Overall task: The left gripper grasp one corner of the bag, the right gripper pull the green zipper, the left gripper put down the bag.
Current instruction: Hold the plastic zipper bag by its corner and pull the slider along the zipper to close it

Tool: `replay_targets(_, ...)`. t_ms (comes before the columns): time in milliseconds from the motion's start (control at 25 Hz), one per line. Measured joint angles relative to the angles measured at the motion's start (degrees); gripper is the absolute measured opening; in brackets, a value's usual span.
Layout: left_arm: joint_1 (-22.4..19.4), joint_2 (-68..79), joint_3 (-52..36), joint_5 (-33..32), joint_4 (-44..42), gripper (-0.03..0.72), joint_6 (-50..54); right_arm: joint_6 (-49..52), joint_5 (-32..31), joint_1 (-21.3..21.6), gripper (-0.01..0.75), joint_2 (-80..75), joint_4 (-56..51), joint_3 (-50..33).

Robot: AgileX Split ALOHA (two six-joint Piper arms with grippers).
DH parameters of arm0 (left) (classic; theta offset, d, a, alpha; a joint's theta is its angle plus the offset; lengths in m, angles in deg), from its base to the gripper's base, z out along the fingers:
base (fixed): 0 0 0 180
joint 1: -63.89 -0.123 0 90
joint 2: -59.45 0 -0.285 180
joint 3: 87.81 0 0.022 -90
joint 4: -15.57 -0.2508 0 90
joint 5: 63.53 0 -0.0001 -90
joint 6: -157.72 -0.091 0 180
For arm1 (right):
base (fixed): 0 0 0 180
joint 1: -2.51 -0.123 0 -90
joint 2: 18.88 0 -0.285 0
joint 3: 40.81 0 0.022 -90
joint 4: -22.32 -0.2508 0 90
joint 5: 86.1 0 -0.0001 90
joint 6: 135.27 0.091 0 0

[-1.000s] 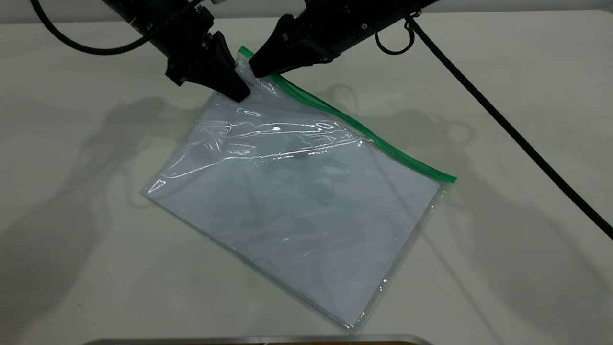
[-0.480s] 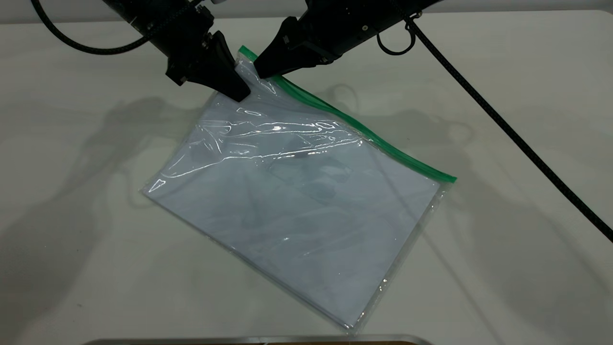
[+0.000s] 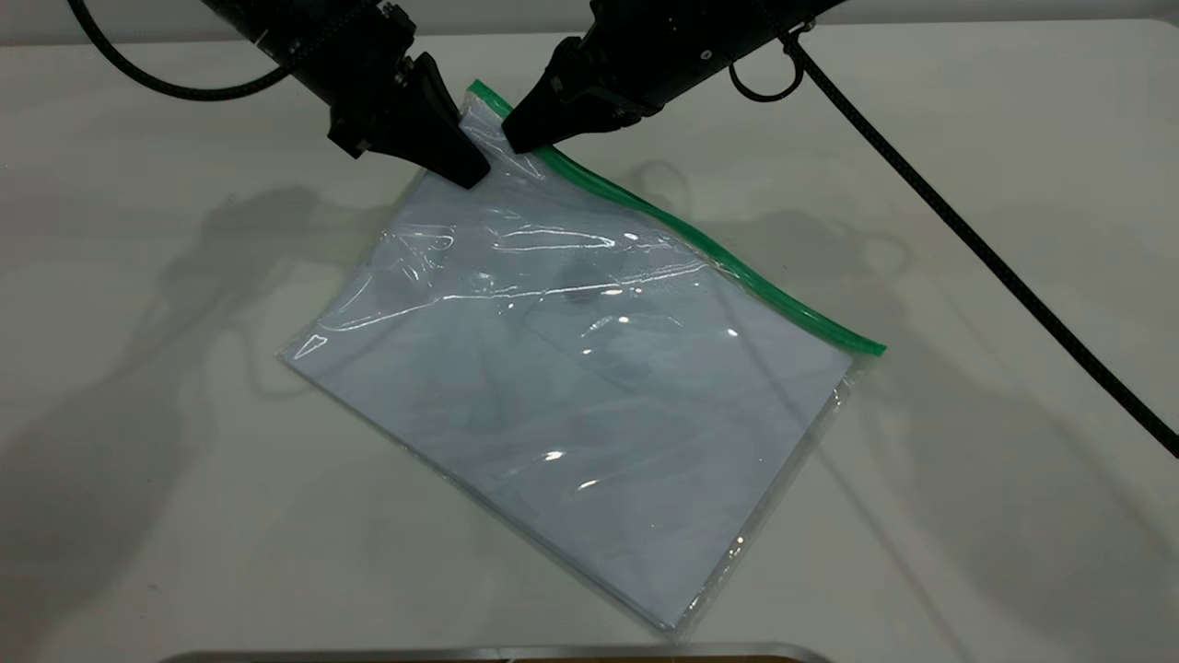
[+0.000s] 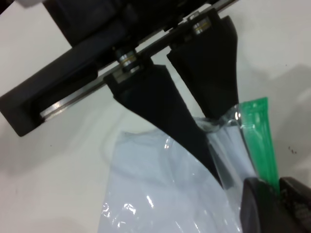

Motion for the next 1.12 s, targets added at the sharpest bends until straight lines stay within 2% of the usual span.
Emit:
replay_targets(480,-0.38,-0.11,0.0,-0.61,0.47,0.057,0.0,-0.08,-1.05,0.8,0.034,0.0,0.53,0.07)
replay_targets(1120,-6.04,-0.82,-0.13,-5.74,12.84,0.053,-6.69,-0.53,0.28,1.62,0.034,0.58,-0.74,0.76)
